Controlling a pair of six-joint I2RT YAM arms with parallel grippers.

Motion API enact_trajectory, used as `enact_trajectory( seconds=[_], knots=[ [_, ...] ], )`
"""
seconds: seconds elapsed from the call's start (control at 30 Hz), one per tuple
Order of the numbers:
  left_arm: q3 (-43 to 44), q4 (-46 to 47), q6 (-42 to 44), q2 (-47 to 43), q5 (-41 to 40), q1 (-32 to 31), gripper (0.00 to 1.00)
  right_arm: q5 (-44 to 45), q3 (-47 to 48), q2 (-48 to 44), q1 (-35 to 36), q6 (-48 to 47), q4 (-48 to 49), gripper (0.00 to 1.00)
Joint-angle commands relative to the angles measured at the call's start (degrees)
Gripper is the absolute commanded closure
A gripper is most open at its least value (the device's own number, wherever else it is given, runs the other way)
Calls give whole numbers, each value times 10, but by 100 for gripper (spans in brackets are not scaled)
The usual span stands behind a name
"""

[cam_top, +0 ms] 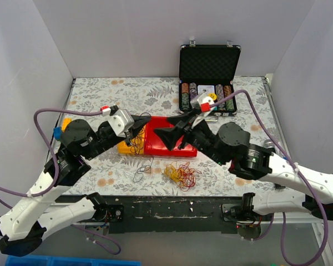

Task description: Untangle the cables

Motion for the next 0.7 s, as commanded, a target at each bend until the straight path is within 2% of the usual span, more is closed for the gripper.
enact_trajectory(
  seconds=[0.0,0.1,0.27,0.43,0.67],
  knots=[
    [72,-17,0,-2,-13,0,100,68,-69,-75,3,5,46,27],
    [112,-23,4,6,-14,0,100,70,-135,-105,3,24,41,18],
    [146,-35,6,15,-6,0,100,22,-210,-83,2,29,47,15],
    [158,-38,5,20,-8,0,100,-29,-221,7,3,-9,98,13],
    [171,-45,4,20,-18,0,100,-36,-222,75,3,-51,197,12]
  ],
)
